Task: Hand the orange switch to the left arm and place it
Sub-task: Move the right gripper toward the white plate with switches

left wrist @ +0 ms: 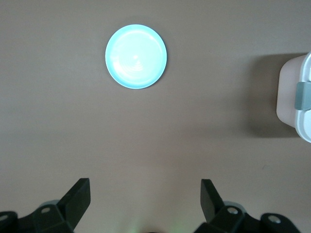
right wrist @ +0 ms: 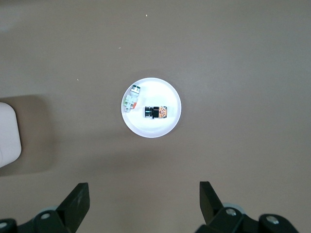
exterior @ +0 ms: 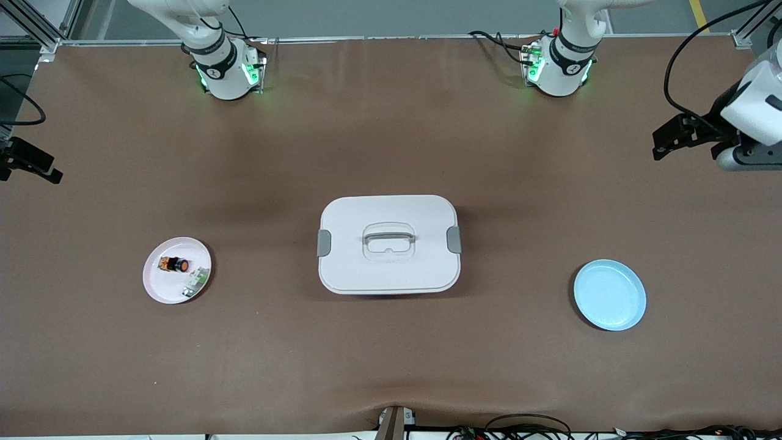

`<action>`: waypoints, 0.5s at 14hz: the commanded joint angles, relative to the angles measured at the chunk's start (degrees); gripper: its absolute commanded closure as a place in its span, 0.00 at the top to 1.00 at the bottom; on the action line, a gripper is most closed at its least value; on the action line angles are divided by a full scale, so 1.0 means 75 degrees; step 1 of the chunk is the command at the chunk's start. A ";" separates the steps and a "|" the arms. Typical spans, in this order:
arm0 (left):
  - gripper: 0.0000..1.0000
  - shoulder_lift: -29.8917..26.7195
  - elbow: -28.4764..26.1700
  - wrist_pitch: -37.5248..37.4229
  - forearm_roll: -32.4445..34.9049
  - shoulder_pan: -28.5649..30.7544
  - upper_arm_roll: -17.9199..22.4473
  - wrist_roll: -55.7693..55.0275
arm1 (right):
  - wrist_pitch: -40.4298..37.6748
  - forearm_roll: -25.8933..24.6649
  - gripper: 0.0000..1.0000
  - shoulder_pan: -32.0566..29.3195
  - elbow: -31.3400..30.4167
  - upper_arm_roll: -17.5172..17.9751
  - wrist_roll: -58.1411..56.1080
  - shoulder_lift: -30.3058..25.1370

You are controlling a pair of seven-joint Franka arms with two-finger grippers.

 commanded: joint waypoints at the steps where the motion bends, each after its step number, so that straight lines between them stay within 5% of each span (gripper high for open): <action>1: 1.00 0.0129 0.0219 -0.0091 -0.0056 0.0011 -0.0040 -0.0059 | -0.0128 0.0005 1.00 -0.0028 0.0164 0.0028 0.0077 0.0062; 7: 1.00 0.0128 0.0418 -0.0080 -0.0044 -0.0119 -0.0439 -0.0059 | -0.0104 0.0005 1.00 -0.0005 0.0164 0.0028 0.0065 0.0144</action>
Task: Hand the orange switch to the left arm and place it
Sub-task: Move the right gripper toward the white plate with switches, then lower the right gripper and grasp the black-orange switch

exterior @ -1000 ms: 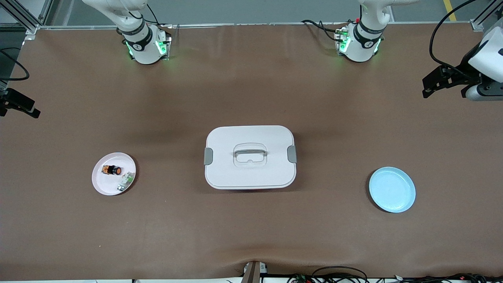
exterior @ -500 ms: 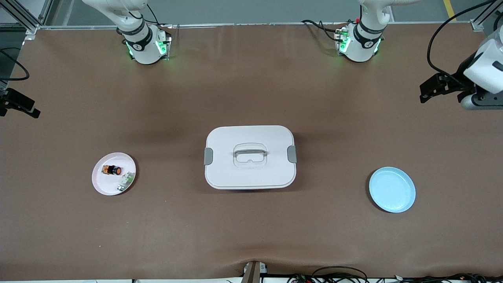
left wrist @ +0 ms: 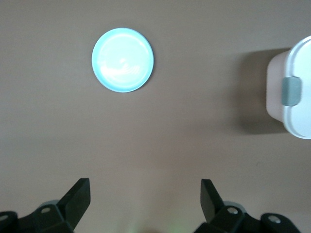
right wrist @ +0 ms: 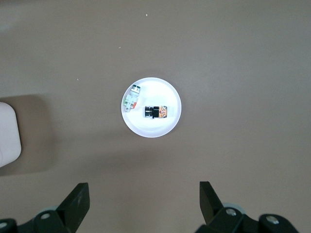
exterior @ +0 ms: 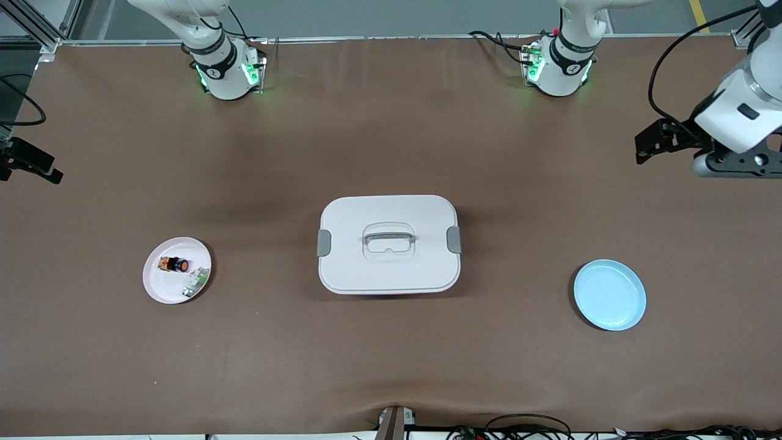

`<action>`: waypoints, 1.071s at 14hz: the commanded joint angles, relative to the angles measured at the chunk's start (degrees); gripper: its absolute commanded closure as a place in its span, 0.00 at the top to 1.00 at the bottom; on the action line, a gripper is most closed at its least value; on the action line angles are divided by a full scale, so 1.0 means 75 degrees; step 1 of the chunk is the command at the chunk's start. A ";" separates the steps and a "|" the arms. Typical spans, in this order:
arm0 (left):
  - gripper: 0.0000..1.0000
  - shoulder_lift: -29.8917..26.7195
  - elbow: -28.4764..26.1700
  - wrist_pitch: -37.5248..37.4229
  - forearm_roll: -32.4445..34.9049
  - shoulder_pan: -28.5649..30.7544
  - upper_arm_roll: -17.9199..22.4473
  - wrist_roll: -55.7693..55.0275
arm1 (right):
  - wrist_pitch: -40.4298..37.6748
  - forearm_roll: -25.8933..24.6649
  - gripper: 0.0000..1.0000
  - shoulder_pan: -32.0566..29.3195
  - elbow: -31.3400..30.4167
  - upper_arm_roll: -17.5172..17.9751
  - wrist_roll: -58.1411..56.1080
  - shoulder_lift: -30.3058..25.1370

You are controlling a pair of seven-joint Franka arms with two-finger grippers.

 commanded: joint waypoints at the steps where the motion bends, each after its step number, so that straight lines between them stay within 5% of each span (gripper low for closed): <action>1: 1.00 0.0100 0.0241 0.0000 -0.0043 0.0002 -0.0009 -0.0018 | -0.0089 0.0017 1.00 0.0005 0.0164 0.0026 0.0065 0.0166; 8: 1.00 0.0100 0.0312 0.0024 -0.0101 0.0049 0.0003 -0.0041 | 0.0063 0.0052 1.00 0.0005 0.0339 0.0037 0.0053 0.0810; 15: 1.00 -0.0064 0.0312 -0.0081 -0.0078 0.0084 0.0062 -0.0006 | 0.0762 -0.0042 1.00 0.0193 0.0247 0.0037 0.0065 0.2321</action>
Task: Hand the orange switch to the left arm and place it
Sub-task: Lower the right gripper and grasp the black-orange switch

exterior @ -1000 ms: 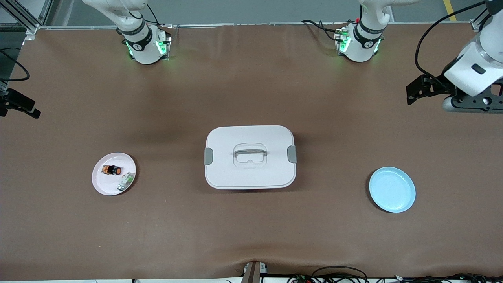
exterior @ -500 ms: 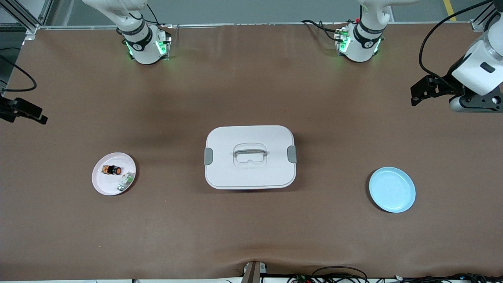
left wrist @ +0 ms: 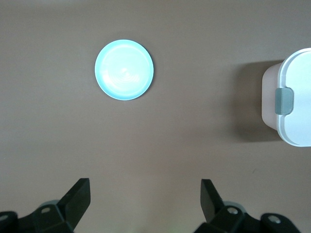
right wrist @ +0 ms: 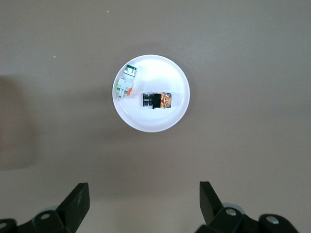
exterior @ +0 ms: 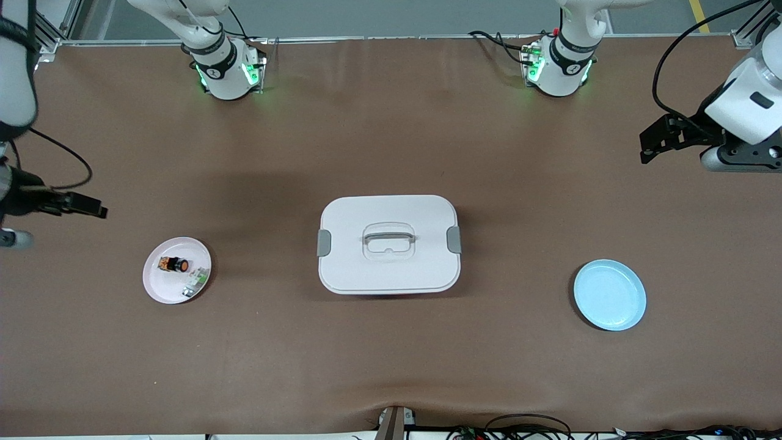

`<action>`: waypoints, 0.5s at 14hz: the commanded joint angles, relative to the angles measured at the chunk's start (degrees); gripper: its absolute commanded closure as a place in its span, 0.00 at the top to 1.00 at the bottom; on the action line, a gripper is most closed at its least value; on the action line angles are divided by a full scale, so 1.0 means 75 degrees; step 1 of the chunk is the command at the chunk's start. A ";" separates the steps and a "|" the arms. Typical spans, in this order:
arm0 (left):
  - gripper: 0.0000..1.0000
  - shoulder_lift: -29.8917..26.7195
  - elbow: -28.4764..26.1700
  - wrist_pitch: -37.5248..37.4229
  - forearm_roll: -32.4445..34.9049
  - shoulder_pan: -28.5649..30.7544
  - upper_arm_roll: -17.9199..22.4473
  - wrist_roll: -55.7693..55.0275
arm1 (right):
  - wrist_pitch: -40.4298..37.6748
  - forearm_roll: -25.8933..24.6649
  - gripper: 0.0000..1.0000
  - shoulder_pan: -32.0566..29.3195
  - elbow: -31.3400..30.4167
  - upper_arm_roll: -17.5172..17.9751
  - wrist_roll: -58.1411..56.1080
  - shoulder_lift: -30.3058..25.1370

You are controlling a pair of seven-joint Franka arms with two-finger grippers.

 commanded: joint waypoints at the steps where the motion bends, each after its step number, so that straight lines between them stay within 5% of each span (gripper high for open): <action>1: 1.00 -0.0071 0.0069 -0.0091 -0.0101 -0.0001 0.0030 0.0021 | 0.0566 -0.0035 1.00 0.0067 0.0105 0.0017 0.0054 0.0716; 7: 1.00 -0.0036 0.0081 -0.0090 -0.0148 -0.0013 0.0019 0.0010 | 0.2475 -0.0012 1.00 -0.0027 -0.1112 0.0017 0.0042 0.1305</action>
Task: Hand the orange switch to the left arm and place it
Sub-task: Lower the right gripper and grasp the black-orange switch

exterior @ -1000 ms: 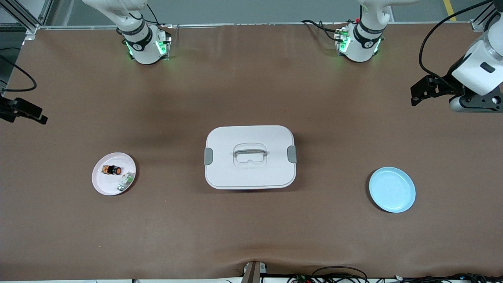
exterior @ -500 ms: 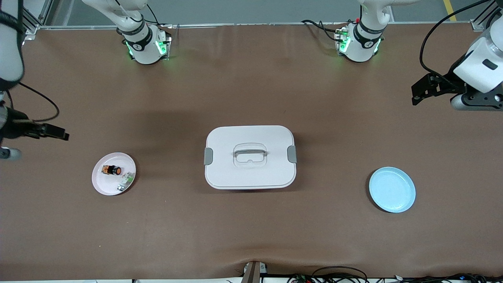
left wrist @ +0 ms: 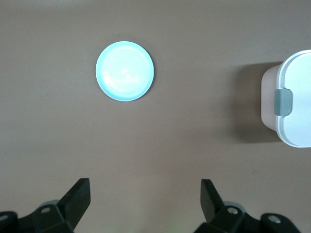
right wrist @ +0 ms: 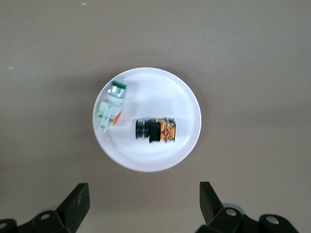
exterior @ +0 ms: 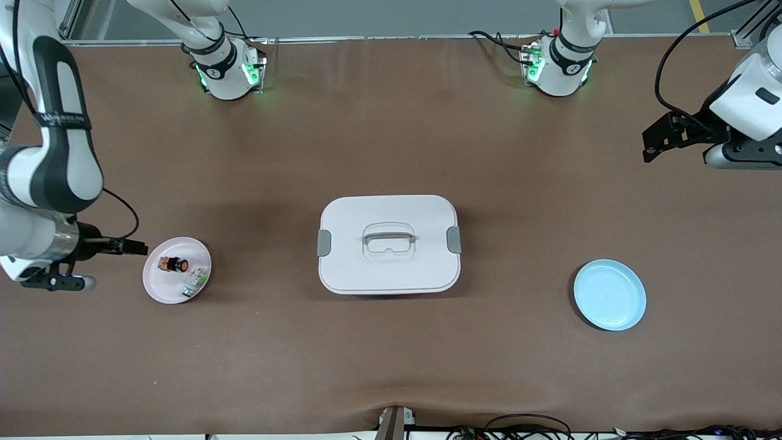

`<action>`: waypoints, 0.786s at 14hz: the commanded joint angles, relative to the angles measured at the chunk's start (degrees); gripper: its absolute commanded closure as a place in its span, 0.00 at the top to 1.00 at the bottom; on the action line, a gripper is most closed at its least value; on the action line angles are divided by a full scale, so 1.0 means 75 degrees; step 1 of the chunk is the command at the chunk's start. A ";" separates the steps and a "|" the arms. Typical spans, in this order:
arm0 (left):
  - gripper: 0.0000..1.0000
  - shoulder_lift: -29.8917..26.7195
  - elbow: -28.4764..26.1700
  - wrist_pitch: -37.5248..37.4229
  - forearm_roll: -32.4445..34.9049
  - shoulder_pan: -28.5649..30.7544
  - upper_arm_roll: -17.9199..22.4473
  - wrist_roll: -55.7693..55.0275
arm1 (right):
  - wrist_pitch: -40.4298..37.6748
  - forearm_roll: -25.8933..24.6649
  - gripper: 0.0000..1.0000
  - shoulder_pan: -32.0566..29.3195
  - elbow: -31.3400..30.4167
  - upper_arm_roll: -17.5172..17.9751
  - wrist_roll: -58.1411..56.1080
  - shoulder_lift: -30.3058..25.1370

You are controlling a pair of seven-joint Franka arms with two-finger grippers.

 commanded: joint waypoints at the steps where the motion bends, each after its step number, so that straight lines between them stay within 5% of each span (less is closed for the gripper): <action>1: 1.00 -0.0015 0.0053 -0.0088 -0.0134 -0.0006 0.0002 0.0010 | 0.0919 -0.0011 1.00 -0.0059 -0.0789 0.0044 0.0042 -0.0109; 11: 1.00 -0.0050 0.0053 -0.0076 -0.0122 0.0041 0.0037 0.0021 | 0.2140 0.0199 1.00 -0.0152 -0.0943 0.0056 0.0171 0.1039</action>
